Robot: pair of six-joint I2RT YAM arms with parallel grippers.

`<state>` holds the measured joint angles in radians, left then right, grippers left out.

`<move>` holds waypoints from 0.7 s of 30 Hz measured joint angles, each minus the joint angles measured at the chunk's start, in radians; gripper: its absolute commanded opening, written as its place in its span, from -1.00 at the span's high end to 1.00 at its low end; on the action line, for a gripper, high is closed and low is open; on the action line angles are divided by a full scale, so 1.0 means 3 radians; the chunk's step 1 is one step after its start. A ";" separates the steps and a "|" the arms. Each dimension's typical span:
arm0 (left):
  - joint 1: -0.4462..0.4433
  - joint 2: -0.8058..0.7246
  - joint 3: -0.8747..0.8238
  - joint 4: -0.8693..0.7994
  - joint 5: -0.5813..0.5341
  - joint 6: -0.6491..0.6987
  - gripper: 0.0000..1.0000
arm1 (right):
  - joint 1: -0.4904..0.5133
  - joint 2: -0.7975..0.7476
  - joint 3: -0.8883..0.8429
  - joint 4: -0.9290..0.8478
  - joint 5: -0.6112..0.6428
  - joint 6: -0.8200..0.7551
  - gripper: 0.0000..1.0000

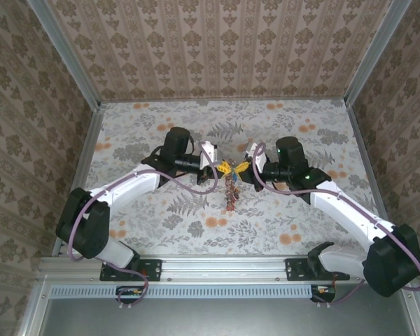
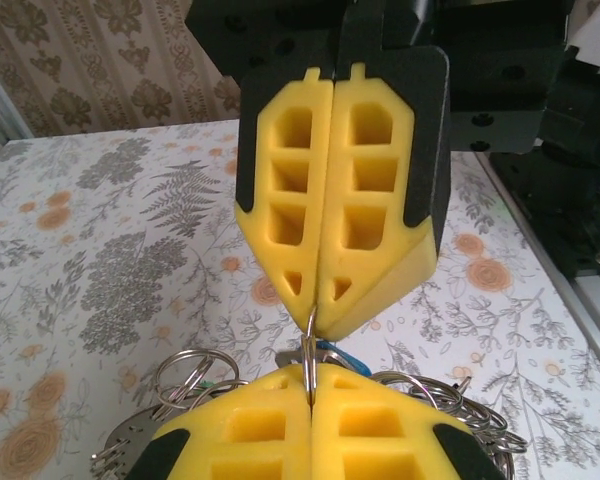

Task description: Put the keys on the keyring

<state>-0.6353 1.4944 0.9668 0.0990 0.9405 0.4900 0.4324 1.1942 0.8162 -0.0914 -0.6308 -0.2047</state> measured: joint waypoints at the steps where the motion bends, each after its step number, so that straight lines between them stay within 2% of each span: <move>1: -0.0003 0.0000 -0.0036 0.0069 -0.0036 -0.0023 1.00 | -0.0001 0.0024 0.0000 0.0003 0.0019 0.0114 1.00; 14: -0.0039 0.0111 -0.0360 0.0664 -0.0355 -0.0249 1.00 | -0.0062 0.0481 0.0024 0.0013 0.0081 0.1214 1.00; 18: -0.0041 0.0201 -0.0408 0.0823 -0.0360 -0.0331 1.00 | -0.0074 0.0542 0.0024 0.0004 0.0106 0.1357 0.64; 21: -0.0057 0.0209 -0.0408 0.0914 -0.0314 -0.0367 1.00 | -0.0083 0.0492 0.0015 -0.0010 0.0292 0.1335 0.53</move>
<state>-0.6525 1.5570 0.8444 0.3733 0.8463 0.3798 0.4076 1.3418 0.8207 -0.0944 -0.5430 0.1959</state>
